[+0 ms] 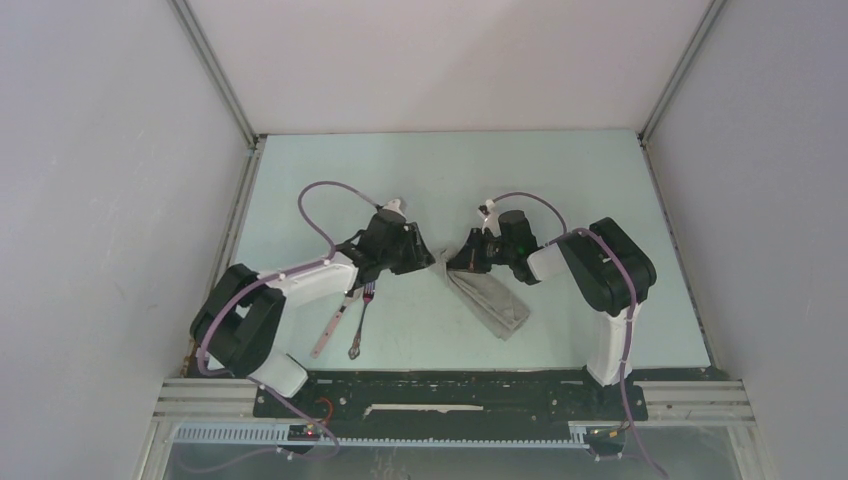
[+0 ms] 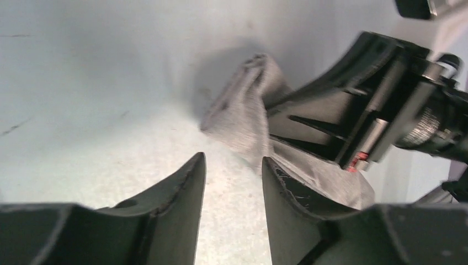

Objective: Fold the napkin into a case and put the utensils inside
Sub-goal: Pick up the top corner of the smaller rectangle folded napkin from the center of the board.

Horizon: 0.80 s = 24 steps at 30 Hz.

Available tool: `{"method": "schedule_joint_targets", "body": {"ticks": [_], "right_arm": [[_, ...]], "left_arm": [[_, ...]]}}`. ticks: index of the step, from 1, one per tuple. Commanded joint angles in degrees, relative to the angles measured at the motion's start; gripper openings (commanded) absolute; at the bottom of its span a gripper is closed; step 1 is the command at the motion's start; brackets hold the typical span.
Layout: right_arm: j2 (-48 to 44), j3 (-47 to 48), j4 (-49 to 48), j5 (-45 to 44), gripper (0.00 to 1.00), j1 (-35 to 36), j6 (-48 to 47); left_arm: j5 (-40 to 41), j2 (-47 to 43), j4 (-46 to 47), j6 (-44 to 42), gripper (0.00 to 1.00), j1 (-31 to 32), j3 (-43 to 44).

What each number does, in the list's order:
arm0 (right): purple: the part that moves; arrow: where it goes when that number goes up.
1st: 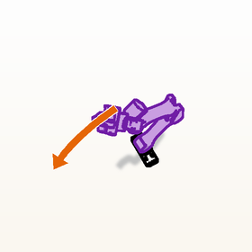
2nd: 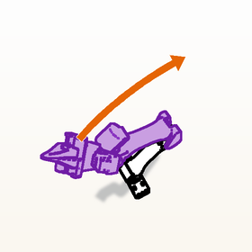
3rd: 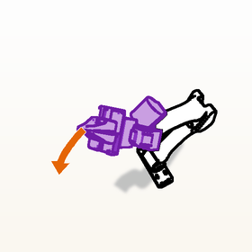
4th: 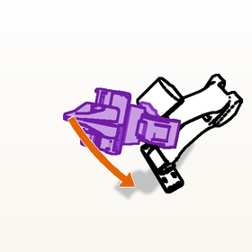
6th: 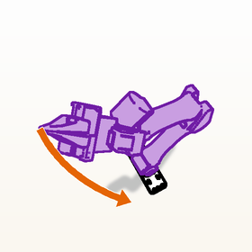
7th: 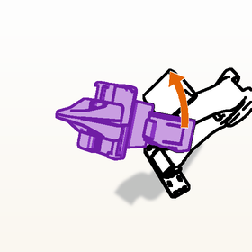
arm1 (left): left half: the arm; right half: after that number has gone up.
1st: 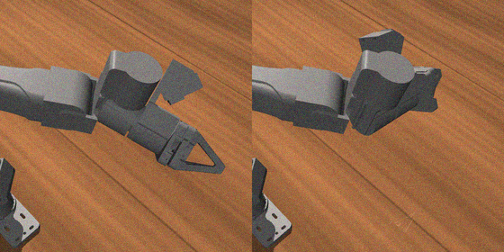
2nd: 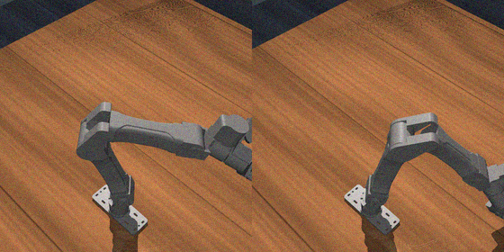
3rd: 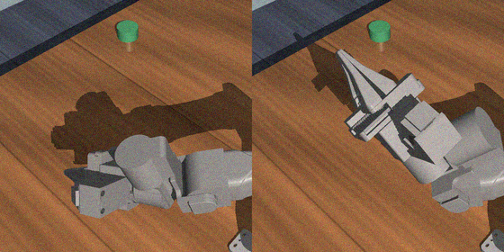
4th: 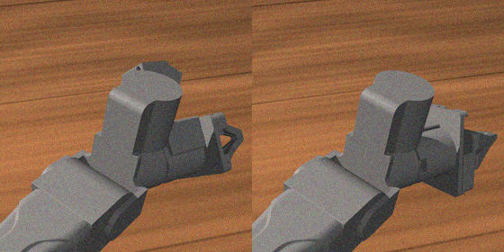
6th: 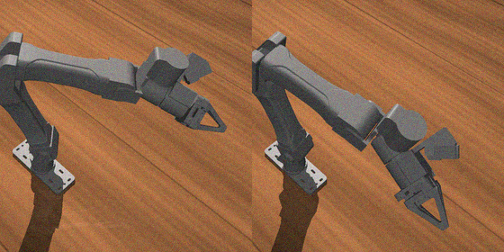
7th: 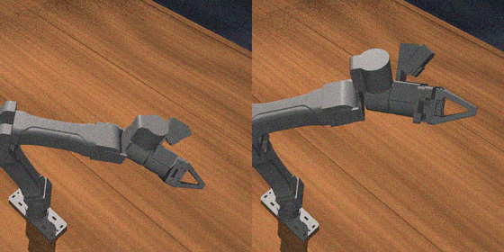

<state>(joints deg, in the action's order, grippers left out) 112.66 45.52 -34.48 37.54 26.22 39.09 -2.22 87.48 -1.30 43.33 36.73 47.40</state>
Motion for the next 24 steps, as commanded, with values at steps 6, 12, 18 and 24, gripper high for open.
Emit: {"method": "schedule_joint_targets", "body": {"ticks": [6, 12, 18, 24], "right_arm": [[-1.4, -0.4, 5.0, 1.1, 0.10, 0.0, -0.7], [-3.4, 0.2, 9.3, 1.2, 0.11, 2.0, -2.0], [-3.3, -0.2, 7.0, -1.2, 0.13, 4.4, 0.1], [0.8, 0.6, 4.8, -2.3, 0.19, 2.4, 1.8]], "left_arm": [[-8.4, 10.3, 6.4, 6.3, 0.20, -2.0, 0.7], [-9.6, 16.7, 7.2, 5.7, 0.18, -2.2, 4.7], [-8.1, 15.6, 5.4, 4.0, 0.16, -2.3, 5.4], [-6.4, 11.6, 3.1, 1.8, 0.22, -2.3, 1.9]]}}
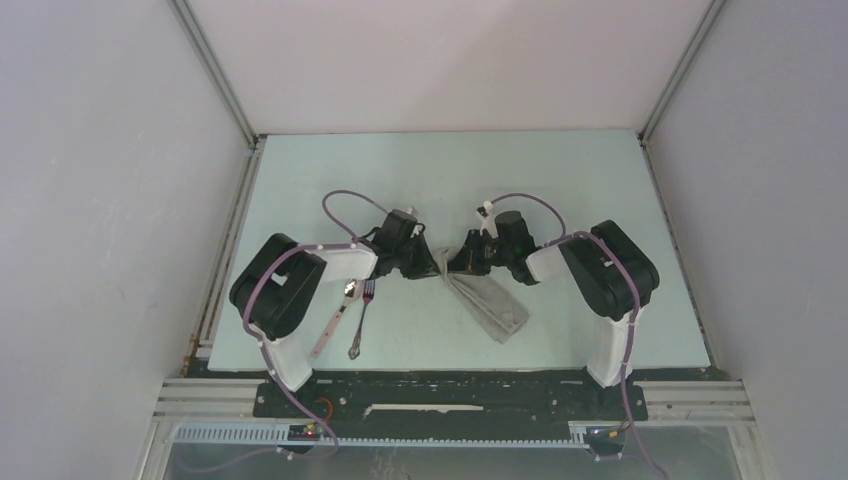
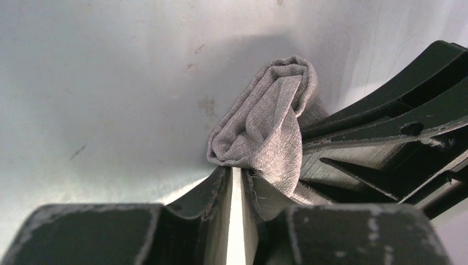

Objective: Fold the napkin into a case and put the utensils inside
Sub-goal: Pick up the top corner of the smaller rectangle folded napkin from the center of the board.

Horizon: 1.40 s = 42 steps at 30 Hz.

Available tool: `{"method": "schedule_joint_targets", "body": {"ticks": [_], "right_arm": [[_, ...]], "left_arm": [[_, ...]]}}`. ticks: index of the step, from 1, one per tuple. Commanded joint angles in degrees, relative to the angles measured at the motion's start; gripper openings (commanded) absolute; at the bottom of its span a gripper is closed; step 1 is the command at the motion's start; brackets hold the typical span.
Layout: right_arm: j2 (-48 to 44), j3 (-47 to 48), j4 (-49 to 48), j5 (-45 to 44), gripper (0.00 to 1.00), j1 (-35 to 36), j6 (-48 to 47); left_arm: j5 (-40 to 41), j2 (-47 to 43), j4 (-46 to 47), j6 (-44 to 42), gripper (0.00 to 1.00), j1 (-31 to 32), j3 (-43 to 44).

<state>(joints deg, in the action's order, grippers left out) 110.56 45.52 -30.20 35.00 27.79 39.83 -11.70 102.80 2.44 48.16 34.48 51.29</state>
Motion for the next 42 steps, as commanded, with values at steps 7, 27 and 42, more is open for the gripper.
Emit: {"method": "schedule_joint_targets", "body": {"ticks": [7, 27, 42], "right_arm": [[0.0, -1.1, 1.1, 2.9, 0.31, -0.5, 1.6], [-1.2, -5.9, -14.0, 10.7, 0.42, -6.3, 13.7], [6.9, -2.0, -18.4, 11.8, 0.17, -5.9, 16.9]], "left_arm": [[0.8, -12.7, -5.1, -5.2, 0.40, 0.0, -3.3], [0.5, -7.9, -1.1, -1.6, 0.23, -0.1, -4.4], [-0.5, -5.7, 0.6, -1.2, 0.22, -0.1, -4.6]]}}
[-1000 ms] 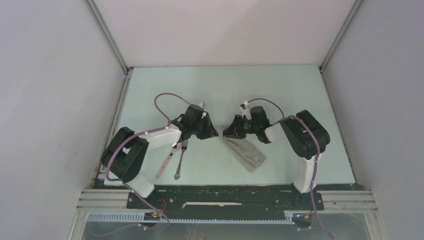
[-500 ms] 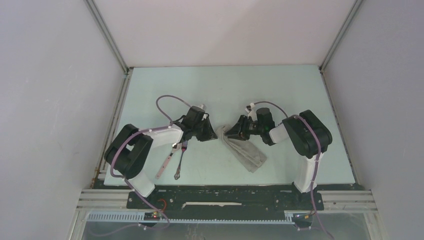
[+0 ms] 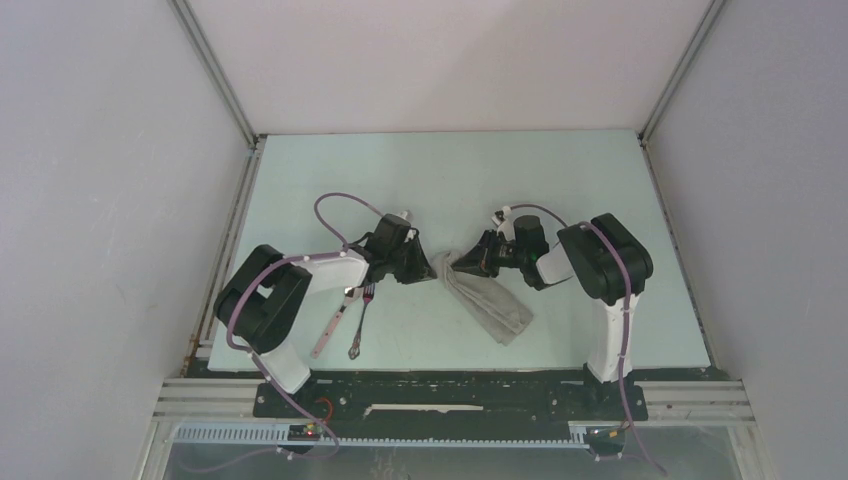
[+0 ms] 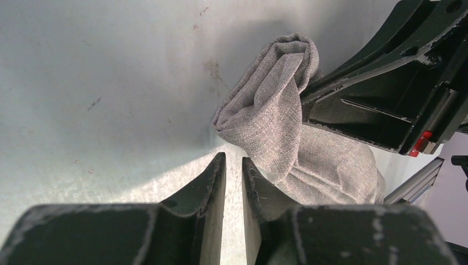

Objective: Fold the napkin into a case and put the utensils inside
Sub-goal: Pick up the top corner of the smaller rectangle folded napkin from the center of the board.

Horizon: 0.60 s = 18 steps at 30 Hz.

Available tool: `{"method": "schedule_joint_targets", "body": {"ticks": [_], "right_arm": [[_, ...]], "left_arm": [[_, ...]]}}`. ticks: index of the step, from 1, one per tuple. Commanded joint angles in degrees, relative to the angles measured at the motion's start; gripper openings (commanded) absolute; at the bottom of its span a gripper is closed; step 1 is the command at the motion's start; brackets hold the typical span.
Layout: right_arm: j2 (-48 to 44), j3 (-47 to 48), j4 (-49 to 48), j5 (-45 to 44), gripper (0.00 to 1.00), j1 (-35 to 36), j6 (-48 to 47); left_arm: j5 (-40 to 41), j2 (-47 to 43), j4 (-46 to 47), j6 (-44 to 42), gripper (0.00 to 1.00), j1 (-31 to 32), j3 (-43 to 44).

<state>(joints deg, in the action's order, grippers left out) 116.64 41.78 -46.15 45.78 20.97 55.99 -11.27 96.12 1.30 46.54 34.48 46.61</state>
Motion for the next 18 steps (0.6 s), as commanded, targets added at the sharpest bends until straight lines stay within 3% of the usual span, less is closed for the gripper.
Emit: {"method": "schedule_joint_targets", "body": {"ticks": [1, 7, 14, 18], "right_arm": [[0.9, 1.7, -2.4, 1.1, 0.15, 1.2, 0.7], [-2.4, 1.7, 0.2, -0.2, 0.14, 2.8, -2.1], [-5.2, 2.5, 7.5, -3.4, 0.26, 5.3, -6.6], [-2.4, 4.5, 7.6, -4.2, 0.21, 6.7, -6.3]], "left_arm": [[-0.9, 1.2, 1.7, 0.4, 0.22, 0.0, 0.2], [-0.9, 2.9, 1.7, 0.2, 0.21, 0.0, 1.3], [-0.6, 3.1, 1.6, 0.1, 0.21, 0.0, 2.0], [-0.6, 3.5, 1.5, 0.0, 0.20, 0.2, 2.4]]}}
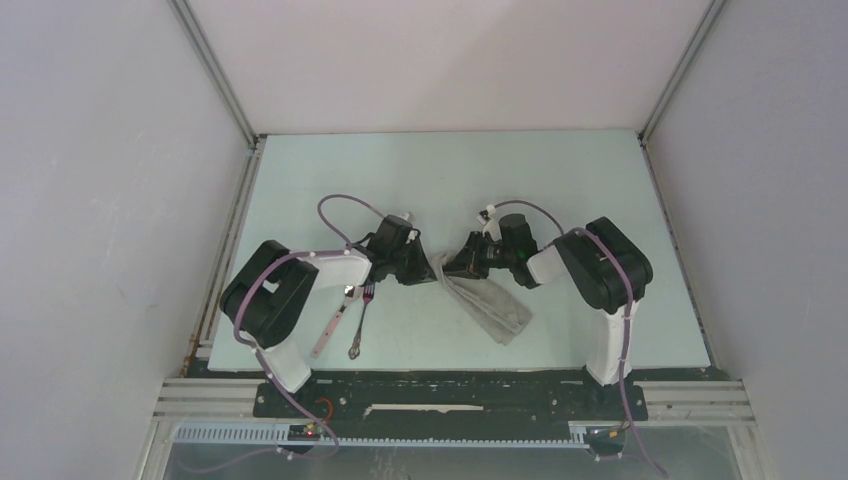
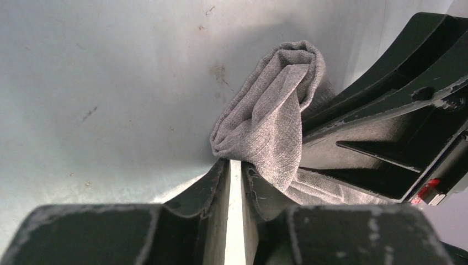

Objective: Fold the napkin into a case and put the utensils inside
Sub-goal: Pick up the top corner of the smaller rectangle folded napkin from the center of the board.

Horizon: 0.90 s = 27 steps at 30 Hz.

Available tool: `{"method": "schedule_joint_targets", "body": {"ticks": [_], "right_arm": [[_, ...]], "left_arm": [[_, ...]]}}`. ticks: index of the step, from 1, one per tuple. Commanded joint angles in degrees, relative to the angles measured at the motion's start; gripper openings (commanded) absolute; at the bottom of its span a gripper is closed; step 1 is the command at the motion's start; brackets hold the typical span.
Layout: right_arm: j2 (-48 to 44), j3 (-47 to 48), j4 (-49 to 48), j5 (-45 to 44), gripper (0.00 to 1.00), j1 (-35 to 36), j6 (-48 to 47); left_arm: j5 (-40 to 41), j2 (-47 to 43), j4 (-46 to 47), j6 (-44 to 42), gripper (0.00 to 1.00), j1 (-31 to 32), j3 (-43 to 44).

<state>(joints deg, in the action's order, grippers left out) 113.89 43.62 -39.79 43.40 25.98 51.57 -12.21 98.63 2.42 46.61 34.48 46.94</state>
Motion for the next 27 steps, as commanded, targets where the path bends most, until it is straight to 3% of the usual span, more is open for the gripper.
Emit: {"method": "schedule_joint_targets", "body": {"ticks": [1, 7, 11, 15, 20, 23, 27], "right_arm": [[1.3, 3.4, 2.4, -2.8, 0.19, 2.1, -2.4], [3.4, 3.9, 4.4, -5.2, 0.13, 3.9, -2.2], [0.6, 2.4, 1.3, -0.7, 0.23, 2.0, 0.5], [-5.6, 2.2, 6.9, 1.2, 0.32, 0.0, -1.7], [-7.9, 1.8, 9.2, 2.0, 0.36, -2.9, -3.3], [-6.5, 1.8, 7.0, 2.5, 0.32, -3.5, -2.3], [-2.8, 2.4, 3.6, 2.8, 0.16, -2.7, -0.6]], "left_arm": [[0.4, 1.2, 0.3, -0.1, 0.20, 0.3, 2.2], [1.5, 1.4, -1.6, -1.3, 0.20, 0.3, 3.4], [2.5, -1.1, -2.0, -1.7, 0.22, 0.3, 1.5], [2.7, -5.0, -4.7, -2.7, 0.25, 0.3, -0.8], [2.6, -6.8, -5.1, -2.8, 0.25, 0.3, -2.4], [2.0, -6.0, -4.7, -2.6, 0.23, 0.3, -2.1], [2.0, -5.0, -4.3, -2.6, 0.22, 0.3, -1.4]]}}
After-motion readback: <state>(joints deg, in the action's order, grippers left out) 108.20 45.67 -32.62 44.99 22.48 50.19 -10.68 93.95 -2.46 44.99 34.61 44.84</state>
